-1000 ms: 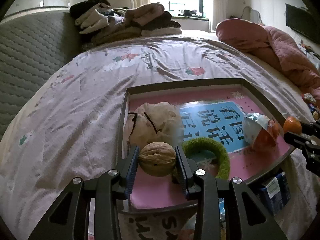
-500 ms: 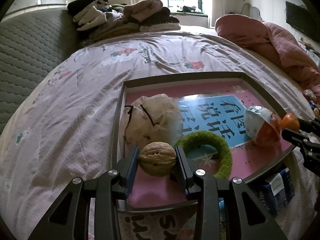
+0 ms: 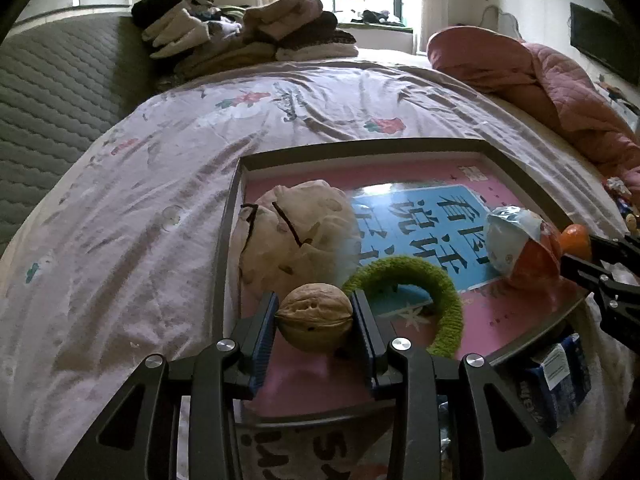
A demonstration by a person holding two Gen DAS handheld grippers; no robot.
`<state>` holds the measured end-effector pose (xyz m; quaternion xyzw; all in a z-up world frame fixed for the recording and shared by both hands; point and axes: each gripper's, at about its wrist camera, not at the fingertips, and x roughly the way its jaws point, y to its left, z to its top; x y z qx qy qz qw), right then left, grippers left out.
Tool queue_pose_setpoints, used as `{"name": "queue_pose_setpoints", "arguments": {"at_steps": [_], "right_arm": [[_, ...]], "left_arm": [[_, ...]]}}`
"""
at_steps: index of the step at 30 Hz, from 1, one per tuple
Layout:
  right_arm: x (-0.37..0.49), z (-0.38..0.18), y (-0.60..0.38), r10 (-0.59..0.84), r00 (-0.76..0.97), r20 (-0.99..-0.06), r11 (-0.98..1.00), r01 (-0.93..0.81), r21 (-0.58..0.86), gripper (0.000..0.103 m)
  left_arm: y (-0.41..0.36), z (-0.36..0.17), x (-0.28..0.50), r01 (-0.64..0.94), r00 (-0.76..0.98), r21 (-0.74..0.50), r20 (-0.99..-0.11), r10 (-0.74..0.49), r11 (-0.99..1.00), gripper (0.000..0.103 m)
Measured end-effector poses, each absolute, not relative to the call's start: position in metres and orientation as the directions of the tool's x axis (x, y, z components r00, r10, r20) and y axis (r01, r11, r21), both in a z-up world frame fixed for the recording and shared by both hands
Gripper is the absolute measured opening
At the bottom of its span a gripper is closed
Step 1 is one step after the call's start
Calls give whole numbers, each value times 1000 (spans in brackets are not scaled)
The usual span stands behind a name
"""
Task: Organize objects
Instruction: 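Lower walnut onto tray and open left tool while right releases tangerine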
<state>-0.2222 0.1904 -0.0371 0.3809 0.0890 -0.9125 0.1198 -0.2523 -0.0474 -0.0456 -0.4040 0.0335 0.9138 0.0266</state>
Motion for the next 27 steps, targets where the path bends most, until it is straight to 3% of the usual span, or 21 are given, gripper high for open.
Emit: {"name": "queue_pose_setpoints", "arguments": {"at_steps": [19,27], "right_arm": [[-225,-37,186,-161,-669,-726,-953,297,-62,41],[-224,-36,186,-151,-660,-736,-952,298,-73,42]], "left_arm": [[-50,-48,-254,-88,-664,2,-746,57,-996,38],[-51,-51,-255,-86,-639,-24,-765,73,-996,48]]}}
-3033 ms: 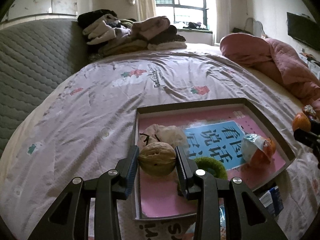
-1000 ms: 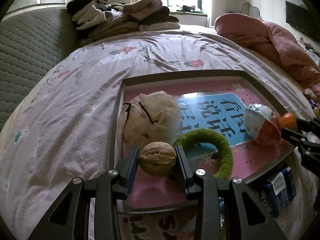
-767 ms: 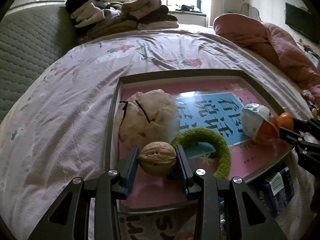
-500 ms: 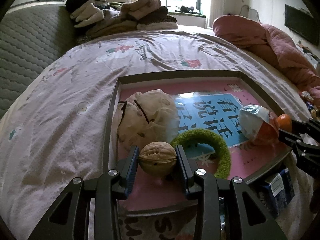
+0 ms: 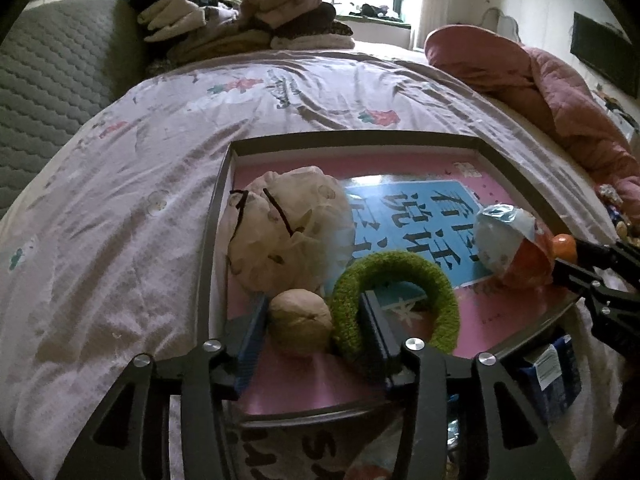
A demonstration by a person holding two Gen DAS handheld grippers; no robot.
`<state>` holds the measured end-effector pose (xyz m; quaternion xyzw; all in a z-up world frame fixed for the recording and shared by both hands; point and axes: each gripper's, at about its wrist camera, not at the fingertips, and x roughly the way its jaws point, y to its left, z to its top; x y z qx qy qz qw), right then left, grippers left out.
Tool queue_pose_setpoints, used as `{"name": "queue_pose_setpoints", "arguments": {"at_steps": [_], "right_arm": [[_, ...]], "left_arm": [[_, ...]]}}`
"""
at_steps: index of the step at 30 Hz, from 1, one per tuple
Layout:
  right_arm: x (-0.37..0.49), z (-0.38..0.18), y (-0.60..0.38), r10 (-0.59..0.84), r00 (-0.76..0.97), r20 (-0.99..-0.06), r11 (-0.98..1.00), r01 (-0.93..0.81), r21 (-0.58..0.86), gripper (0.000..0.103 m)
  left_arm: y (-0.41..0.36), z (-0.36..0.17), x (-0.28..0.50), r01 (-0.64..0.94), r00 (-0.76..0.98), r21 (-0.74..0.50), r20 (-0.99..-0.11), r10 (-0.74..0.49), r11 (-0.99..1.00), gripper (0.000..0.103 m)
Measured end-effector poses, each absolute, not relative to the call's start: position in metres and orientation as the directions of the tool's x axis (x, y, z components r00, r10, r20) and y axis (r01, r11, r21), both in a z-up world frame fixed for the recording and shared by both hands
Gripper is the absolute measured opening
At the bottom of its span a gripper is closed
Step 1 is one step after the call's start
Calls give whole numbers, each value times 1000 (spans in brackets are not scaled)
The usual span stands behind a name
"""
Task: Organize objects
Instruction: 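Lower walnut onto tray and open left tool while right releases tangerine, then withdraw both tools from the tray toward the items on the bedsheet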
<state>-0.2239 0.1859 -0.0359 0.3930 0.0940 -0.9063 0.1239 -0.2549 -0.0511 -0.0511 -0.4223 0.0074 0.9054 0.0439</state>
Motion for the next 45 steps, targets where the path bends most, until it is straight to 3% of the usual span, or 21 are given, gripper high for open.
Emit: {"name": "queue_pose_setpoints", "arguments": {"at_steps": [18,23,45], "right_arm": [[-221,-33,185,-121,-661,-741,-951,291,-104,44],[-221,-32,184,-122,-661,-740,-951,292,-104,50],[-212,-10,186,-133,-700,-702,-954,283,-102,51]], "left_arm": [[-47,-44,-249,-65,-638,24,-769,23,-998,53],[-46,-42,-247,-63,-642,25,-767,21,-998,55],[-47,-9,-235,-49,-689,23,-725,17,-999,63]]}}
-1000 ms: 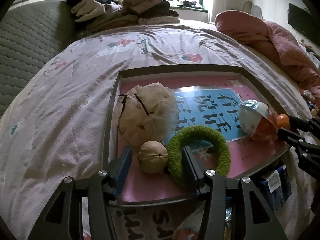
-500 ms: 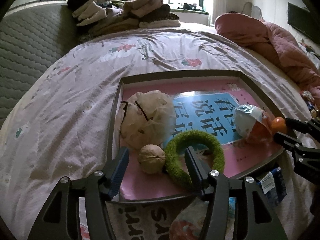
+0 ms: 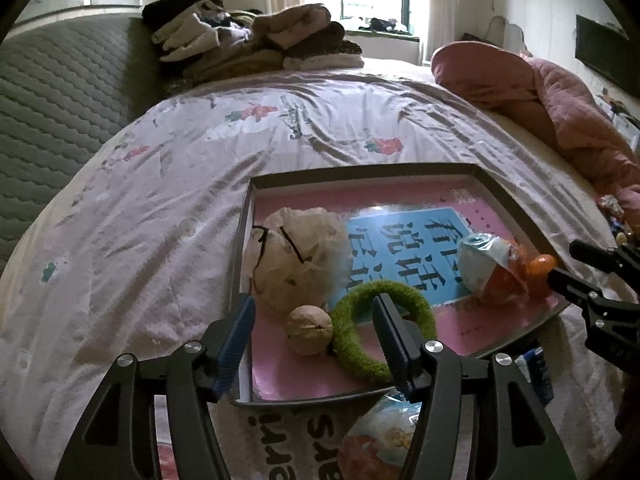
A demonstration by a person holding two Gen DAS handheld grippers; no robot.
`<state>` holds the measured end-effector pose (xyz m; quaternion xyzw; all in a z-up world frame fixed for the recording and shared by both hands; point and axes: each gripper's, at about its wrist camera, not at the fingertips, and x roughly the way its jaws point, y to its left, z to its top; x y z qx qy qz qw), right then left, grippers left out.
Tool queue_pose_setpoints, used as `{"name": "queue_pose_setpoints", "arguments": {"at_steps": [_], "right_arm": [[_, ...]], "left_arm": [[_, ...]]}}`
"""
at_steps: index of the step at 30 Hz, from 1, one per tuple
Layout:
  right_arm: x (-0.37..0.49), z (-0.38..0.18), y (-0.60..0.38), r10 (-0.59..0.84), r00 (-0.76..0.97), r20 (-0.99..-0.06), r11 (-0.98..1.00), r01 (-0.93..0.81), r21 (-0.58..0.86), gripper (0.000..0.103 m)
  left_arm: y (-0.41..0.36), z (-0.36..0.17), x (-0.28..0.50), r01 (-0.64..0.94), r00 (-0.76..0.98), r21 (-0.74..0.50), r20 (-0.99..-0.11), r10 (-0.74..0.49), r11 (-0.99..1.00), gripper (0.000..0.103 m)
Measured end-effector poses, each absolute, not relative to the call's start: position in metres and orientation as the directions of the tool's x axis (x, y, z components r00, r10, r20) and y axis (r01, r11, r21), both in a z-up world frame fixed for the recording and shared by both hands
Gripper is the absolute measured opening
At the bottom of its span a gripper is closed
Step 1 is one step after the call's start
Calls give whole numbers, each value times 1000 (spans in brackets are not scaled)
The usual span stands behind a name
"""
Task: Organize objects
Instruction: 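Withdraw both tools from the tray toward the items on the bedsheet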
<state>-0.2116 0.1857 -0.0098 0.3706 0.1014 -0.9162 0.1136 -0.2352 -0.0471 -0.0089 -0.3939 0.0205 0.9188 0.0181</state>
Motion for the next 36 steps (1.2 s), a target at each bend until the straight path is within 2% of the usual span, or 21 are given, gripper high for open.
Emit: {"name": "queue_pose_setpoints", "arguments": {"at_steps": [7,9,11,36], "right_arm": [[-208,0,184,-149,-713,-685,-955,283,-88,55],[-207,2,184,-150,-718,-679,-956,281,-86,55],[-206,5,183,-155,-722,-674,-956,282,-81,55],[-171,57,177,-219,-791,-571,-951,303,-54,59]], "left_arm": [[-44,4,-230,-61,-703,16,-711,31,-998,64],[-44,8,-228,-63,-710,15,-704,35,-998,70],[-43,11,-226,-64,-716,16,-698,34,-998,71],[-41,54,-191,-67,-779,16,-626,42,-998,74]]}}
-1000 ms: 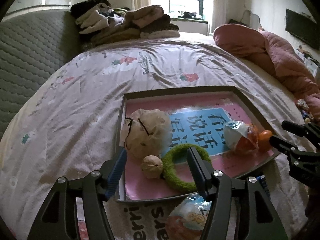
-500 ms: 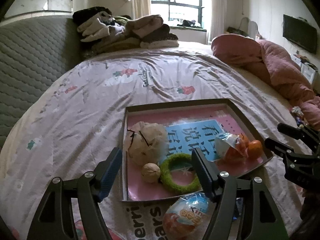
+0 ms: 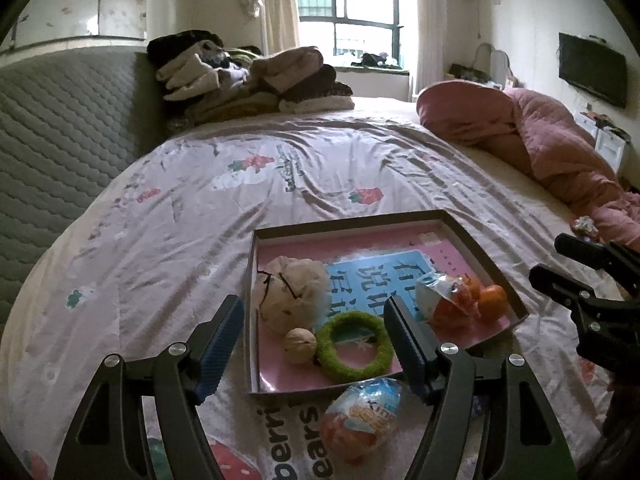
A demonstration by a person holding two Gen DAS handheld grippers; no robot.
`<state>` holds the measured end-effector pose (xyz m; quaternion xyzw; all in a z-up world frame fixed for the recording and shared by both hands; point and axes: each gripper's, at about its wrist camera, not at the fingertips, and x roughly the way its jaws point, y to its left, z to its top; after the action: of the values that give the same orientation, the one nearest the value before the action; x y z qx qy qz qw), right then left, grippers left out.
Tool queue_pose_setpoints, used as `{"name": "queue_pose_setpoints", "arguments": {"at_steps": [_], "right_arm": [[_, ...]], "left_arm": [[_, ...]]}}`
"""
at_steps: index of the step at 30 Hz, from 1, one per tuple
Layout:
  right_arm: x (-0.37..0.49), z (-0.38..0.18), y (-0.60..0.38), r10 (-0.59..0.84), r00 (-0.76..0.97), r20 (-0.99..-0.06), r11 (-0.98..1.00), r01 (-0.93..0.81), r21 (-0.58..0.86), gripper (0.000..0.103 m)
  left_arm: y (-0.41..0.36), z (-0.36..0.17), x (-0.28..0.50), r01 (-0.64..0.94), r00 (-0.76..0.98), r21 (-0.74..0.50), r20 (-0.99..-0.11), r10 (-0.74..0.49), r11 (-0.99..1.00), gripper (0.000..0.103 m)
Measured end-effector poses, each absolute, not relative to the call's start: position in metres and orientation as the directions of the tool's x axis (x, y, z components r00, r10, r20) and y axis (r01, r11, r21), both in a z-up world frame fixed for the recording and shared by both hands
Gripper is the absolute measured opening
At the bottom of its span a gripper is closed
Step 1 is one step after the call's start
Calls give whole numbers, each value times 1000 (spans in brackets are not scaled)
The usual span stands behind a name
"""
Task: Organize objects
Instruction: 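Withdraw both tools from the tray toward the items on the bedsheet, then move left tool toward the clear-bagged Kinder egg while right approaches blue snack packet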
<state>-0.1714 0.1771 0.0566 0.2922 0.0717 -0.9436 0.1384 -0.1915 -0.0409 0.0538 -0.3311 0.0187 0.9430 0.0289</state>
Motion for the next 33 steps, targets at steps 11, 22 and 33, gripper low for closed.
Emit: {"name": "queue_pose_setpoints", "arguments": {"at_steps": [11,22,33], "right_arm": [[-132,62,168,-257,-791,-555,-945,327,-29,61],[-110,43,166,-264,-763,-590,-945,326,1,61],[-97,26,155,-256,-733,-630,-941,339,-12,61]], "left_arm": [[-41,62,-167,-68,-794,14,-606,45,-998,74],[-41,44,-140,-86,-775,8,-629,61,-996,74],[-37,28,-119,-108,-771,41,-634,57,-993,74]]}}
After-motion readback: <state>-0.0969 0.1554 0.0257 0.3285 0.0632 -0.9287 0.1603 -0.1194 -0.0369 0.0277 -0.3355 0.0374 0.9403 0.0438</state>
